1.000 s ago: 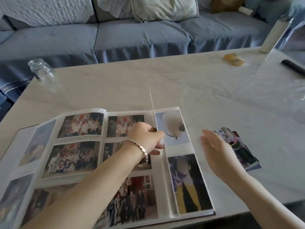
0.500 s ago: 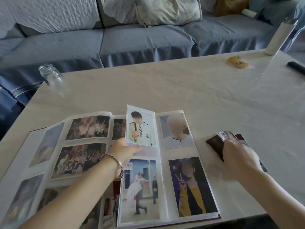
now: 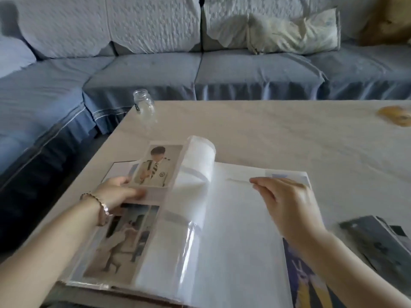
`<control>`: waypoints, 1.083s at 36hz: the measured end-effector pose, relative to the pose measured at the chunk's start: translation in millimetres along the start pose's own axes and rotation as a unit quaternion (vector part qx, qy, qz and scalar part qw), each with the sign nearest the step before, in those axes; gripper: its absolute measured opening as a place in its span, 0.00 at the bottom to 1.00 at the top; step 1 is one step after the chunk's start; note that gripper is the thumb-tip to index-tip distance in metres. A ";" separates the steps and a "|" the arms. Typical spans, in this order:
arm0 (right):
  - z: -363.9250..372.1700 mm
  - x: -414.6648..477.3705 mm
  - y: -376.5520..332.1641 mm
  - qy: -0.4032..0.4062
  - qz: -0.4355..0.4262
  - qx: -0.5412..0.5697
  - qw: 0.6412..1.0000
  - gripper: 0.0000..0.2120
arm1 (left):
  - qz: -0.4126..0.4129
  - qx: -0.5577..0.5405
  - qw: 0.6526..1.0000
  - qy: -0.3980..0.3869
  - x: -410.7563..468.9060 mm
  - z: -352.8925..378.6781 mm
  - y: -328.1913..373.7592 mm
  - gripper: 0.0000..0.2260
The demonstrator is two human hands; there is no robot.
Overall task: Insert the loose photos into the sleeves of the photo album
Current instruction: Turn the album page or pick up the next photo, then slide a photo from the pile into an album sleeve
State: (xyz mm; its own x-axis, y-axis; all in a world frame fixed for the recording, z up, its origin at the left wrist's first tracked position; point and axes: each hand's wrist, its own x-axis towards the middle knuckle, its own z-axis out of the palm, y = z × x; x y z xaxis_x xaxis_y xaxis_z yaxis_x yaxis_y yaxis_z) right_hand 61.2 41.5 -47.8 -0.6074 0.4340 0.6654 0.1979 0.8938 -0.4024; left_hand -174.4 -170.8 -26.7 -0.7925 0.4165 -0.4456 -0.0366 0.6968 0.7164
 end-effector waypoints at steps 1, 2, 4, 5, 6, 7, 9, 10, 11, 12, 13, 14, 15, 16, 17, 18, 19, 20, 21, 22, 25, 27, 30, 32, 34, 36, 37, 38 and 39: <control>6.9 3.6 -5.7 0.001 -0.014 0.010 1.000 0.06 | -0.007 0.018 1.000 0.022 3.0 -9.1 -6.8 0.06; 13.7 6.5 -11.3 0.000 -0.025 0.016 1.000 0.07 | -0.016 0.030 0.998 0.045 7.3 -18.1 -15.1 0.06; 24.9 11.7 -22.3 -0.010 -0.051 0.027 0.998 0.08 | -0.035 0.047 0.995 0.081 16.1 -31.9 -30.4 0.11; 30.0 13.9 -27.8 -0.017 -0.064 0.033 0.997 0.10 | -0.048 0.059 0.993 0.089 19.6 -36.8 -37.5 0.16; 35.1 15.3 -33.0 -0.024 -0.074 0.038 0.996 0.12 | -0.056 0.072 0.992 0.091 22.4 -39.6 -42.9 0.18; 40.3 15.9 -37.7 -0.030 -0.081 0.043 0.995 0.14 | -0.060 0.086 0.990 0.090 25.0 -40.5 -46.9 0.17; 50.8 15.1 -47.1 -0.049 -0.086 0.055 0.994 0.18 | -0.068 0.136 0.986 0.074 24.5 -37.6 -46.2 0.12; 56.3 13.9 -50.7 -0.057 -0.086 0.062 0.993 0.19 | -0.074 0.172 0.980 0.061 26.0 -35.9 -47.1 0.12; 61.5 12.5 -53.8 -0.063 -0.087 0.069 0.992 0.19 | -0.076 0.198 0.975 0.059 28.7 -34.2 -48.1 0.18; 66.6 11.1 -56.5 -0.067 -0.090 0.074 0.991 0.19 | -0.080 0.206 0.973 0.064 32.3 -32.3 -50.2 0.25; 71.5 9.9 -58.9 -0.070 -0.098 0.079 0.990 0.18 | -0.082 0.204 0.973 0.071 34.6 -29.1 -53.1 0.28; 76.3 8.7 -61.0 -0.070 -0.107 0.082 0.988 0.18 | -0.081 0.202 0.973 0.080 37.5 -26.2 -57.5 0.29; 81.0 7.8 -62.7 -0.066 -0.116 0.083 0.988 0.18 | -0.078 0.219 0.967 0.102 37.2 -21.4 -58.1 0.29; 85.2 7.0 -65.2 -0.060 -0.124 0.085 0.987 0.19 | -0.065 0.251 0.956 0.135 36.6 -16.9 -57.8 0.27; 88.8 6.9 -67.6 -0.053 -0.130 0.087 0.986 0.18 | -0.027 0.271 0.947 0.173 33.4 -12.6 -54.7 0.25; 92.0 7.3 -70.1 -0.045 -0.135 0.087 0.986 0.17 | 0.036 0.250 0.943 0.216 31.3 -8.4 -50.9 0.20; 95.0 8.2 -72.2 -0.039 -0.139 0.086 0.986 0.16 | 0.094 0.183 0.949 0.239 28.1 -4.3 -45.3 0.17; 97.6 10.0 -74.5 -0.037 -0.141 0.084 0.986 0.17 | 0.122 0.075 0.962 0.233 23.2 -1.1 -37.1 0.17; 100.4 11.6 -76.2 -0.036 -0.144 0.081 0.986 0.17 | 0.096 -0.055 0.975 0.192 16.1 1.4 -26.4 0.22; 103.7 13.0 -77.2 -0.034 -0.148 0.078 0.985 0.17 | 0.040 -0.185 0.975 0.121 11.0 3.2 -17.8 0.25; 113.0 15.4 -79.0 -0.037 -0.169 0.080 0.982 0.18 | -0.059 -0.343 0.934 -0.082 -3.5 9.9 0.7 0.20; 115.8 15.2 -78.9 -0.053 -0.199 0.081 0.975 0.16 | -0.032 -0.335 0.938 -0.081 -4.5 14.5 3.2 0.07; 117.2 9.9 -73.7 -0.082 -0.193 0.050 0.976 0.17 | -0.004 -0.301 0.953 0.040 6.8 12.7 -2.9 0.02; 117.3 4.1 -67.1 -0.107 -0.129 0.023 0.986 0.21 | -0.001 -0.303 0.945 0.125 17.3 6.0 -7.2 0.04; 115.3 2.6 -64.2 -0.189 -0.060 0.003 0.980 0.30 | 0.008 -0.326 0.926 0.191 27.5 -2.1 -11.2 0.05; 116.4 2.9 -63.7 -0.322 -0.013 -0.001 0.947 0.42 | 0.008 -0.357 0.906 0.228 35.5 -8.7 -14.8 0.05; 117.7 1.9 -65.3 -0.382 0.000 -0.012 0.924 0.45 | 0.005 -0.363 0.902 0.236 39.1 -10.9 -17.3 0.05; 120.2 1.1 -67.3 -0.417 -0.002 -0.028 0.909 0.47 | 0.002 -0.364 0.900 0.238 42.9 -12.3 -20.1 0.06; 123.1 0.6 -70.2 -0.433 -0.007 -0.041 0.900 0.47 | -0.002 -0.362 0.901 0.239 46.5 -13.4 -22.9 0.07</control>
State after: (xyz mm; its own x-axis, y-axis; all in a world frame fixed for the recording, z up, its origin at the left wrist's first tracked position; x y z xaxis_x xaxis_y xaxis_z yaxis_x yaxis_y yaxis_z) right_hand -47.7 -34.9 -96.6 -0.9753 0.2042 -0.0848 0.2208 0.9193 -0.3259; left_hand -218.6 -175.2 -56.7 -0.9571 -0.0048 -0.2897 -0.2894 0.0622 0.9552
